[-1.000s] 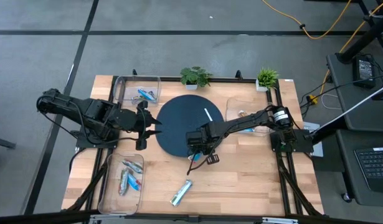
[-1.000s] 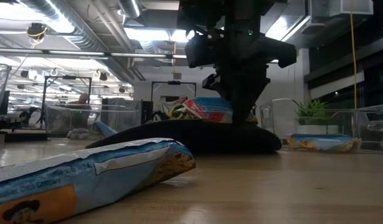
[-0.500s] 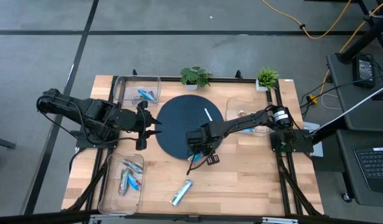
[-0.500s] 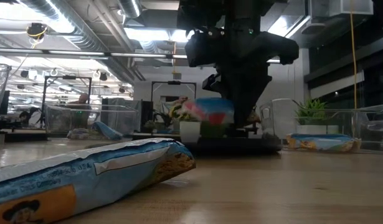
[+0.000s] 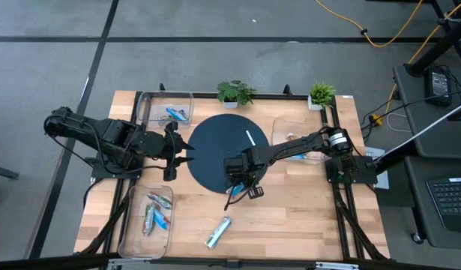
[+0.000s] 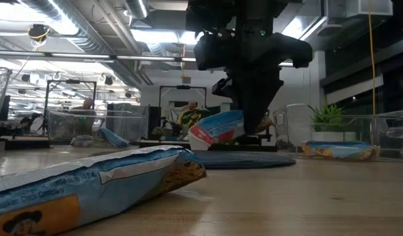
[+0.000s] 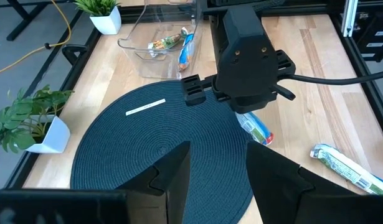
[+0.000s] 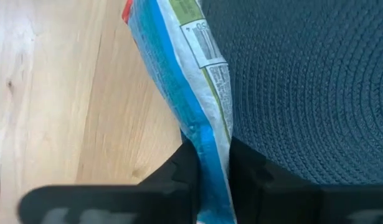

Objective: Pick and place Granola Bars by type
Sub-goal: Put the red granola bar into the bottom transparent bin

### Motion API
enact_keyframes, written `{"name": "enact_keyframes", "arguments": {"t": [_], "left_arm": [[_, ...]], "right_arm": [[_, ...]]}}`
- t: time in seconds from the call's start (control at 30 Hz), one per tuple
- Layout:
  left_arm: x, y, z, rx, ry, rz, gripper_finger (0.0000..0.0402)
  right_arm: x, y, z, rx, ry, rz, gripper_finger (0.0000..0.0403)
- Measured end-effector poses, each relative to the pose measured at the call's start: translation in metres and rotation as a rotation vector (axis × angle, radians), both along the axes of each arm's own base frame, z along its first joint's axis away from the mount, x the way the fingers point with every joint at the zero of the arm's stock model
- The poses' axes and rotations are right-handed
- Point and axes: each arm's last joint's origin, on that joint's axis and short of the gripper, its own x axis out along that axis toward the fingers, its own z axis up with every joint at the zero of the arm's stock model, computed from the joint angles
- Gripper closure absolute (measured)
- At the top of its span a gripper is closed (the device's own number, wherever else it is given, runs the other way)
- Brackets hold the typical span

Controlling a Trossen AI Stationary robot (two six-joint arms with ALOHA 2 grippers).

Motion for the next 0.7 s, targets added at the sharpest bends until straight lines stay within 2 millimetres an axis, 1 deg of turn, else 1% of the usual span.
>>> {"name": "enact_keyframes", "arguments": {"t": [0.17,0.23,0.43,0.57,0.7], "left_arm": [[0.000,0.000,0.000,0.000,0.000,0.000,0.0256],[0.000,0.000,0.000,0.000,0.000,0.000,0.0256],[0.000,0.000,0.000,0.000,0.000,0.000,0.0256],[0.000,0.000,0.000,0.000,0.000,0.000,0.0256],[0.000,0.000,0.000,0.001,0.000,0.000,0.0256]], "right_arm": [[0.000,0.000,0.000,0.002,0.002,-0.019,0.0373],[0.000,0.000,0.000,0.003,0.003,-0.024,0.0380],[-0.001,0.000,0.001,0.002,0.014,-0.027,0.0364],[0.002,-0.001,0.014,-0.005,0.016,-0.027,0.0374],[0.008,-0.005,0.039,-0.023,-0.015,-0.039,0.0383]]}}
